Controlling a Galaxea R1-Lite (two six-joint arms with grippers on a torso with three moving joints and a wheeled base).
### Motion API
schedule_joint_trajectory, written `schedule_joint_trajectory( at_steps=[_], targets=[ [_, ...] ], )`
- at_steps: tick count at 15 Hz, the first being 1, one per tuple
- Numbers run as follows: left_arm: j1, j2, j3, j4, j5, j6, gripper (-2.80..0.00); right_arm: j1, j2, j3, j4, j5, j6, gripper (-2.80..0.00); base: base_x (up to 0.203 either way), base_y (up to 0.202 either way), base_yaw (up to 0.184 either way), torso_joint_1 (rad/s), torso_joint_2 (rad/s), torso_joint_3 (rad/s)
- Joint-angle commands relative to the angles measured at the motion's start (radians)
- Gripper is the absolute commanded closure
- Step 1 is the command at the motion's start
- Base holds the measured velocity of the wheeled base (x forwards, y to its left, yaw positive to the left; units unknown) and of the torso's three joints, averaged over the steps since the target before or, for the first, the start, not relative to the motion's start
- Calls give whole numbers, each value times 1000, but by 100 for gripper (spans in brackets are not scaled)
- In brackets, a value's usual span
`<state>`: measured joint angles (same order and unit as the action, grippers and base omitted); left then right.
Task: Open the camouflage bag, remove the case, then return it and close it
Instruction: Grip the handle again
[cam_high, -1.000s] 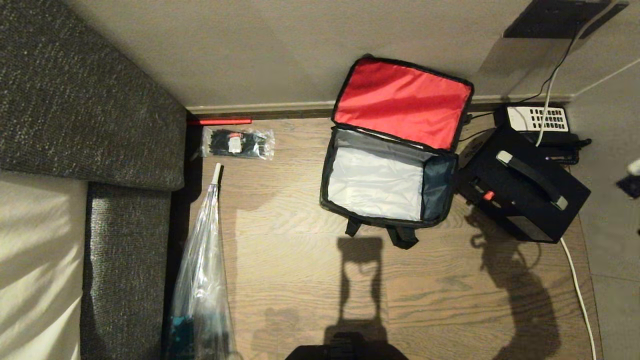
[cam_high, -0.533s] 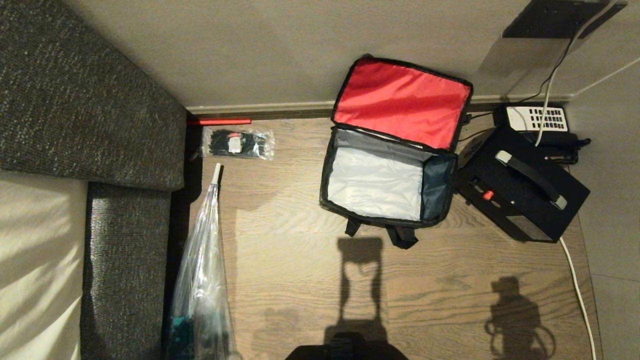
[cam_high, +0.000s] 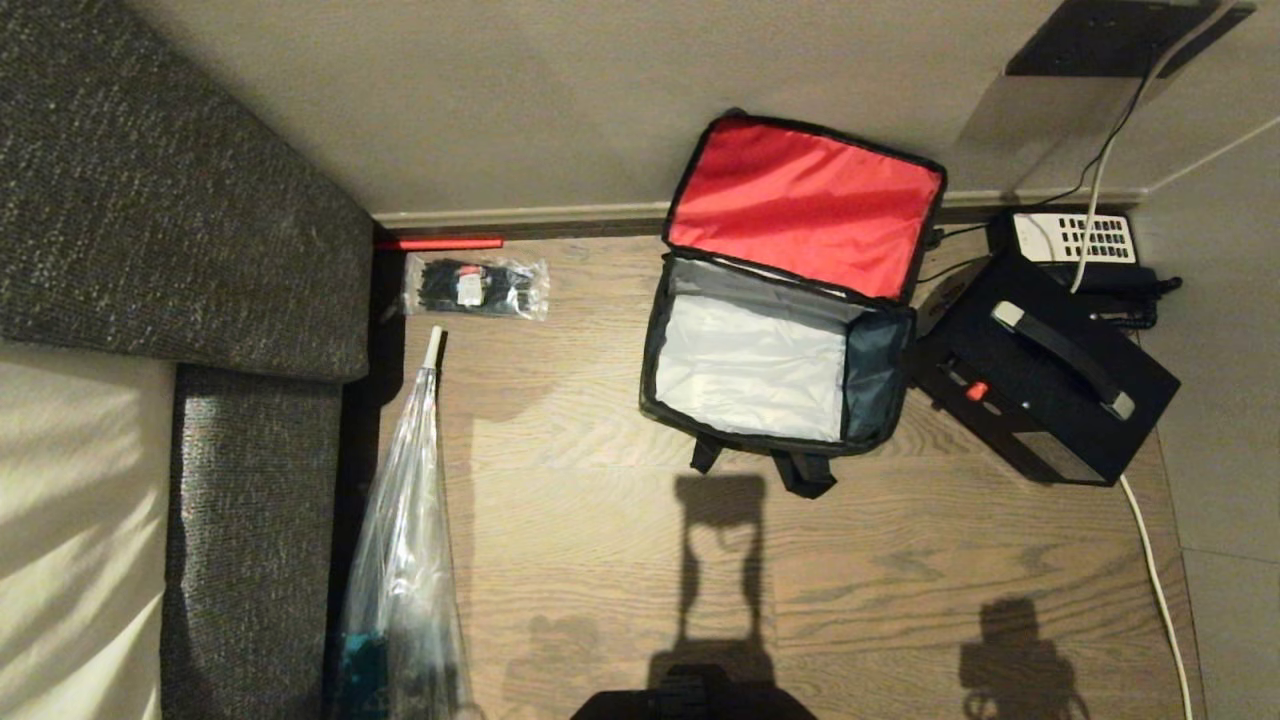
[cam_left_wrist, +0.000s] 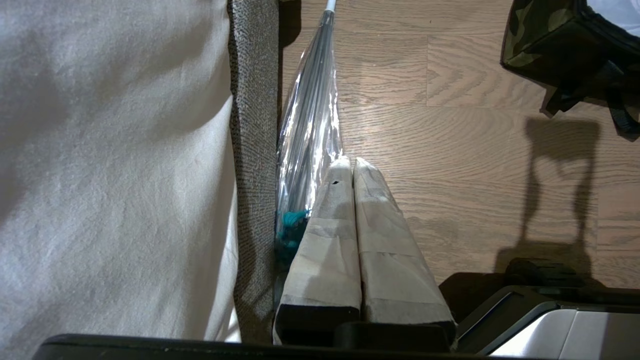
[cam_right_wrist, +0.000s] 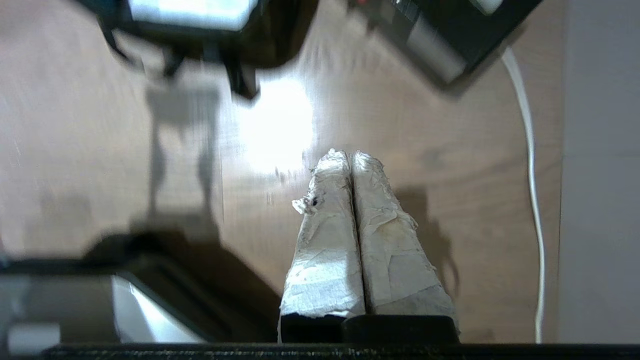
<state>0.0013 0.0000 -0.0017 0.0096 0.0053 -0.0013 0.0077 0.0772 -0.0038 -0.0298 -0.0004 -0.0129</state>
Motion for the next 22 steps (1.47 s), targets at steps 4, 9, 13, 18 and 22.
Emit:
schedule_joint_trajectory(
  at_steps=[4,9,13,18,22],
  targets=[
    [0,0,0,1,1,0,0,-5,-97,18,-3,-13,64,0,0,0,0,0,0,0],
    [0,-2,0,0,1,0,0,-5,-97,16,-5,-12,62,0,0,0,0,0,0,0],
    [0,-1,0,0,1,0,0,-5,-97,18,-5,-12,62,0,0,0,0,0,0,0],
    [0,-2,0,1,1,0,0,-5,-97,17,-5,-12,62,0,0,0,0,0,0,0],
    [0,-2,0,1,1,0,0,-5,-97,16,-5,-12,62,0,0,0,0,0,0,0]
  ],
)
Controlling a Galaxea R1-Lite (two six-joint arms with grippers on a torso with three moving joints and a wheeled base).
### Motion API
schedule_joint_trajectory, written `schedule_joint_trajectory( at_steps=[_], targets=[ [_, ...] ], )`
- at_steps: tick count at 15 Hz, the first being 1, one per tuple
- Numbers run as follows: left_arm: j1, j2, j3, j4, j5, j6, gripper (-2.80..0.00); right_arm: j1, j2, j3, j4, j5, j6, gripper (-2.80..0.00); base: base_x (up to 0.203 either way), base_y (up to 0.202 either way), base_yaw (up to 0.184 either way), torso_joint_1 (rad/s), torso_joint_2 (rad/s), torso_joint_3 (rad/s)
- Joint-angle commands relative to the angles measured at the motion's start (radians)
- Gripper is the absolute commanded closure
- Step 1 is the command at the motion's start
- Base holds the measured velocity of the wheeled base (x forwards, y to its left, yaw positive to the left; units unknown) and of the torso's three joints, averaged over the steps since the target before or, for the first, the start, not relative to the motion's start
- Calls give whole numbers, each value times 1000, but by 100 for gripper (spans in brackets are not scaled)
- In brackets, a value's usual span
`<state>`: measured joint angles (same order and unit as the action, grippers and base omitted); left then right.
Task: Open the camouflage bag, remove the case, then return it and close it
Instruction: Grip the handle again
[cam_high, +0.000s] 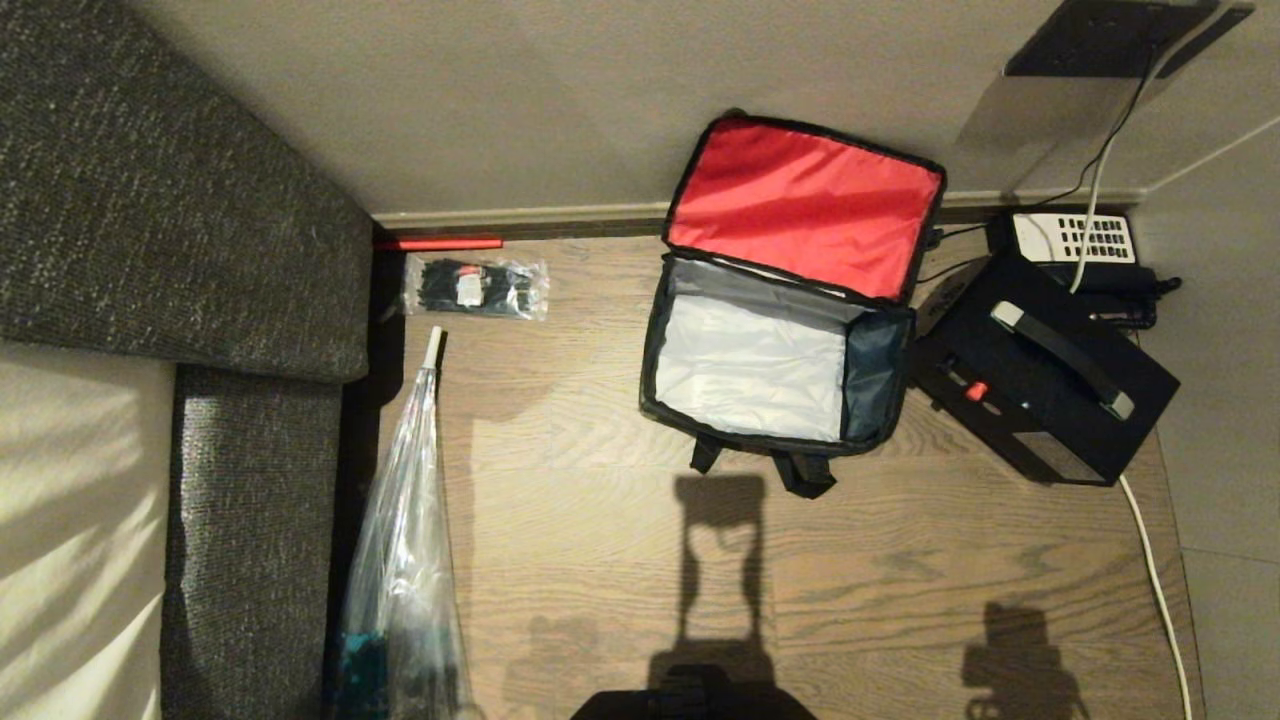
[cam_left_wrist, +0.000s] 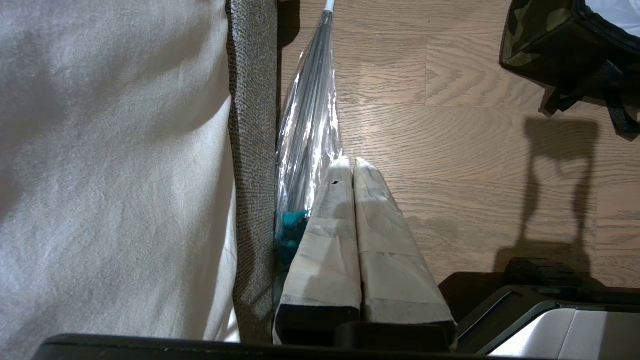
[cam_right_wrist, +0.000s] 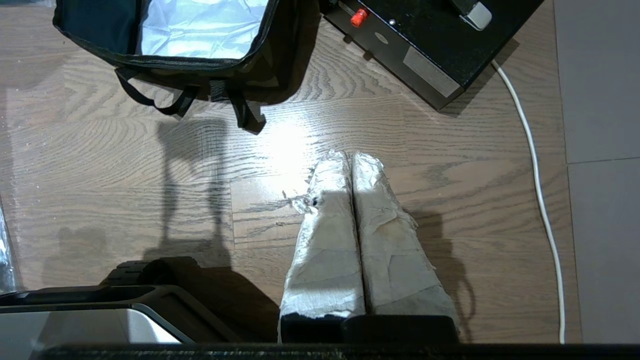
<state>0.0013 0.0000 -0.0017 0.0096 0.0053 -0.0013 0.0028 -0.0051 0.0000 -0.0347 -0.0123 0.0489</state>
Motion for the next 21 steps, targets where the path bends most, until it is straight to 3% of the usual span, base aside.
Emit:
schedule_joint_trajectory(
  at_steps=[1,21],
  targets=[
    [0,-2,0,0,1,0,0,0,-15,12,-1,0,0,0,0,0,0,0,0,0],
    [0,-2,0,0,1,0,0,0,-15,12,-1,0,0,0,0,0,0,0,0,0]
  ],
)
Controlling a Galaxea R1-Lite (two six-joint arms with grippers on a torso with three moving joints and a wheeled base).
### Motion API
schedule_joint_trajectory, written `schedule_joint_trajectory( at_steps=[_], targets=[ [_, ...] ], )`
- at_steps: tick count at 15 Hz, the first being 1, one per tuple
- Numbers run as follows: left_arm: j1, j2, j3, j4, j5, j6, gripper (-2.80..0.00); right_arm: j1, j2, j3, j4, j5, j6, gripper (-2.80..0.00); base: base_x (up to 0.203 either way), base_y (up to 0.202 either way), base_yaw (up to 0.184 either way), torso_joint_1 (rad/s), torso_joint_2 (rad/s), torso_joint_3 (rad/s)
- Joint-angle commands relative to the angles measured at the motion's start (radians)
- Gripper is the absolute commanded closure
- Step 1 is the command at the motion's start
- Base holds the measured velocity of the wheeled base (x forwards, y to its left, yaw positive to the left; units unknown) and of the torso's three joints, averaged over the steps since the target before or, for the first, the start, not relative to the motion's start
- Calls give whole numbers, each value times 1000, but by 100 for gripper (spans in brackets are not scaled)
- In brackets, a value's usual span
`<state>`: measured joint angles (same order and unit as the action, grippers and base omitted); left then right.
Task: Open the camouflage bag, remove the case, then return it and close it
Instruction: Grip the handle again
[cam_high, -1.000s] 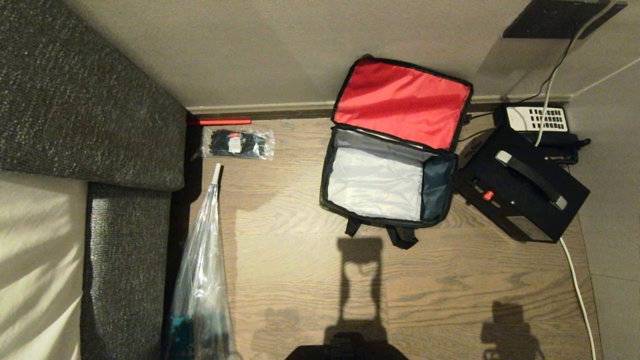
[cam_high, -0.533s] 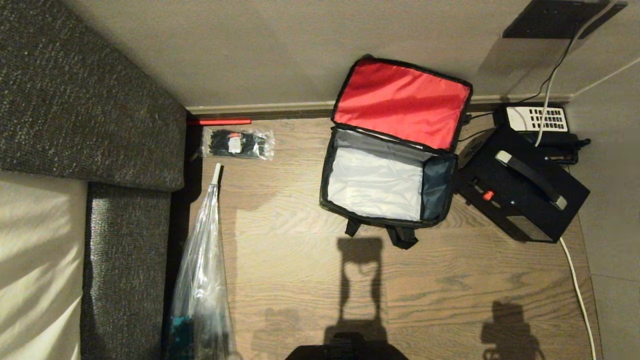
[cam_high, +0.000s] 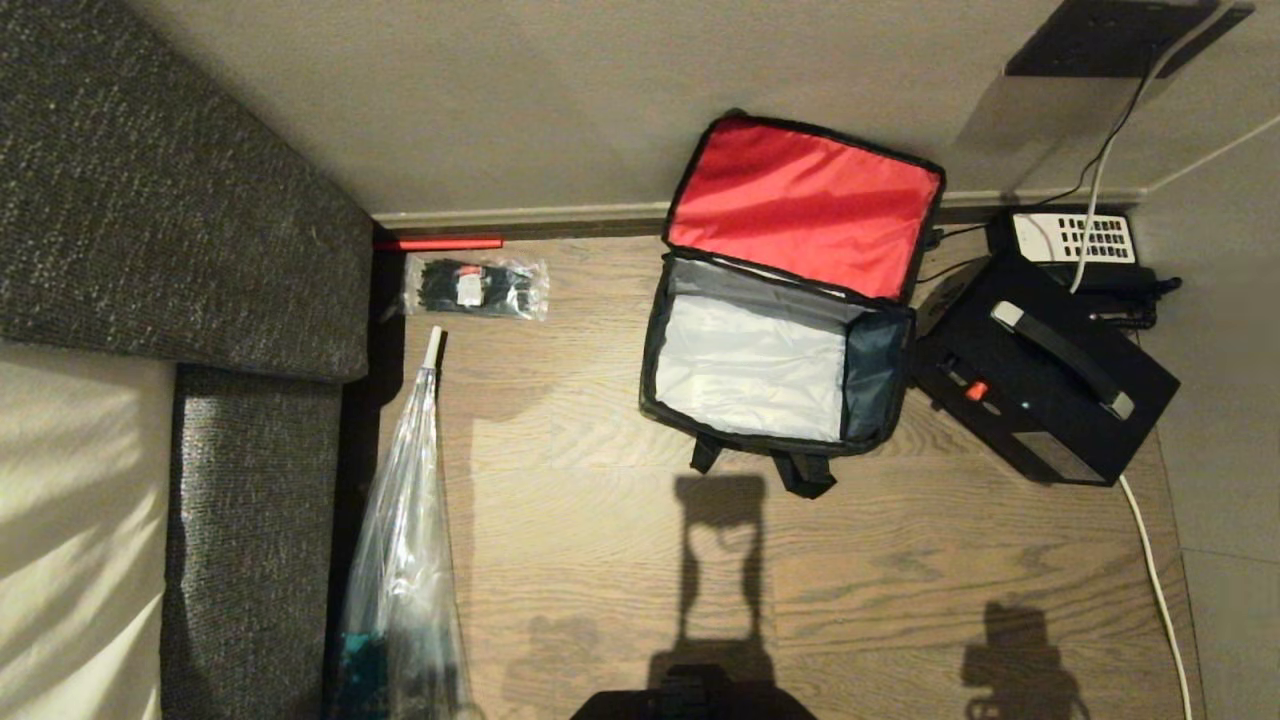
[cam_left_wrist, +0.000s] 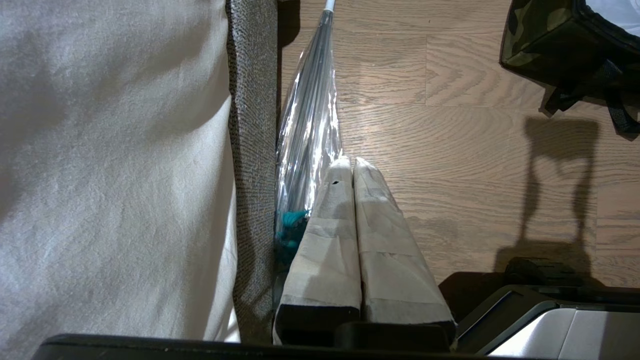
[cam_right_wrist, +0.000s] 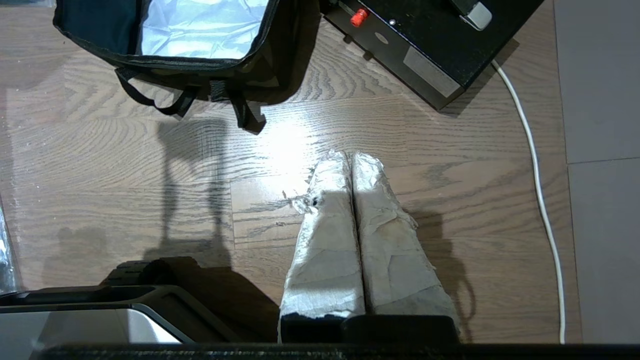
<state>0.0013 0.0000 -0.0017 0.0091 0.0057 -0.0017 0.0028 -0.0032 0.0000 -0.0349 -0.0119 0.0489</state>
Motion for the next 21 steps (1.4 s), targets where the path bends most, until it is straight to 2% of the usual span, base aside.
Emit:
schedule_joint_trajectory(
  at_steps=[1,21],
  targets=[
    [0,-2,0,2,0,0,0,0,-17,12,0,0,0,0,0,0,0,0,0,0],
    [0,-1,0,0,0,0,0,0,-17,14,0,0,0,0,0,0,0,0,0,0]
  ],
)
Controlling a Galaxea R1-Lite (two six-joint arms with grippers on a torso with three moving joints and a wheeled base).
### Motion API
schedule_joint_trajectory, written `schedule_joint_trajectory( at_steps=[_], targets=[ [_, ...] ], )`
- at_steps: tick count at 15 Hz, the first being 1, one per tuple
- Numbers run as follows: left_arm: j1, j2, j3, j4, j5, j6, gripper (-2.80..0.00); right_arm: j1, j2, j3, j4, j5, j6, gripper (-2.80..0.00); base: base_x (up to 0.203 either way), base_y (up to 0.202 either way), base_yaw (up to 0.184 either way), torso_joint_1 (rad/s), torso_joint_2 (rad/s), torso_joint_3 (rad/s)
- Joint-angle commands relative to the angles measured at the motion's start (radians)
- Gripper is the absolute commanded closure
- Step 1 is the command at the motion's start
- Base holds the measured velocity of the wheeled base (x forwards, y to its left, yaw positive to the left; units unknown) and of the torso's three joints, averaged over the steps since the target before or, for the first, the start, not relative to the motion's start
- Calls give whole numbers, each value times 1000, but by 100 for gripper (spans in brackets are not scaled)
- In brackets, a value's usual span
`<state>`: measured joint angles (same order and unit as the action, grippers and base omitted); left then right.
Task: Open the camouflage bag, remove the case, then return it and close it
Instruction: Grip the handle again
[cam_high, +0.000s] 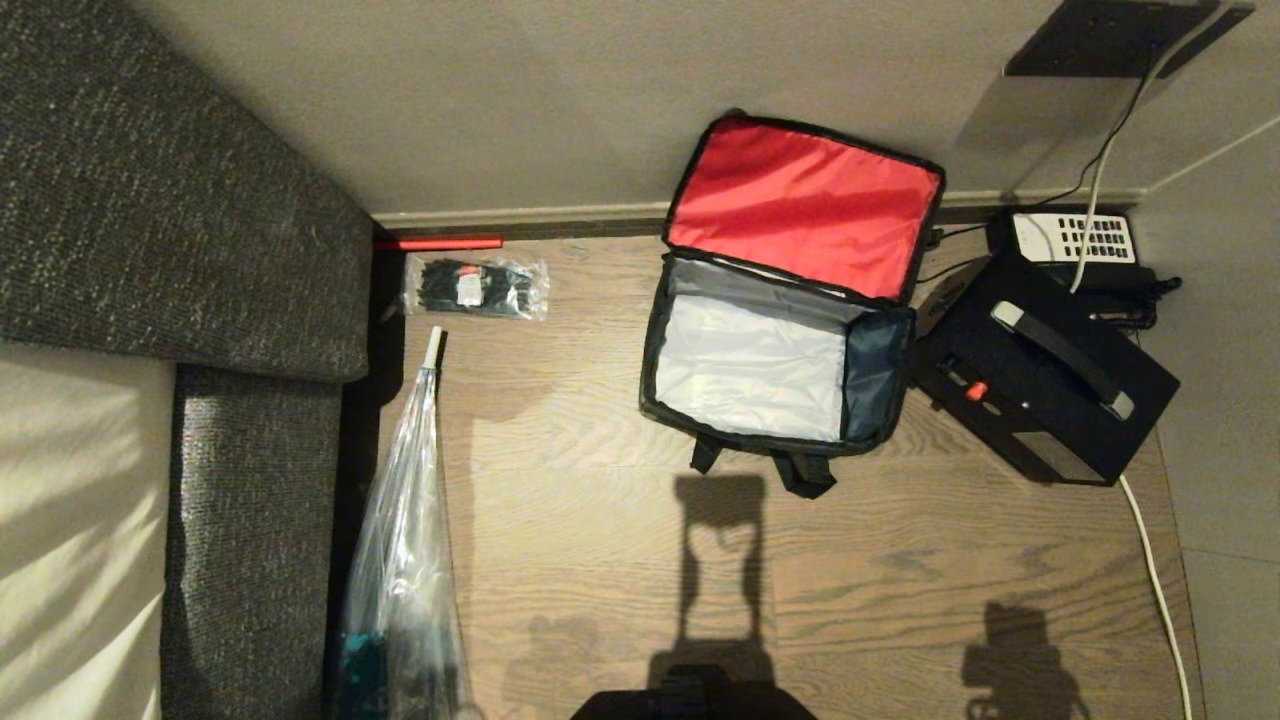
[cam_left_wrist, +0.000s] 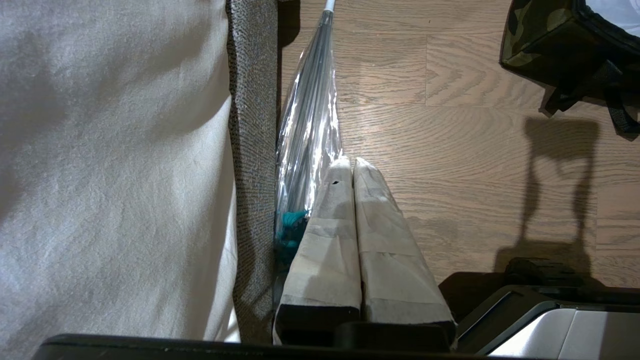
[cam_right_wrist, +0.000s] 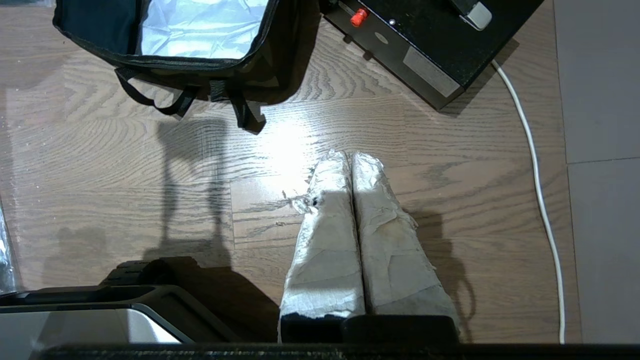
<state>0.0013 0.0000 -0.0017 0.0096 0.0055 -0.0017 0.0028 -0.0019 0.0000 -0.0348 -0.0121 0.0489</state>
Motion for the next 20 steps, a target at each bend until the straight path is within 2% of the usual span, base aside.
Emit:
schedule_joint_trajectory(
  at_steps=[1,20],
  targets=[
    [0,-2,0,0,1,0,0,0,-18,12,-1,0,0,0,0,0,0,0,0,0],
    [0,0,0,0,1,0,0,0,-18,12,-1,0,0,0,0,0,0,0,0,0]
  ],
)
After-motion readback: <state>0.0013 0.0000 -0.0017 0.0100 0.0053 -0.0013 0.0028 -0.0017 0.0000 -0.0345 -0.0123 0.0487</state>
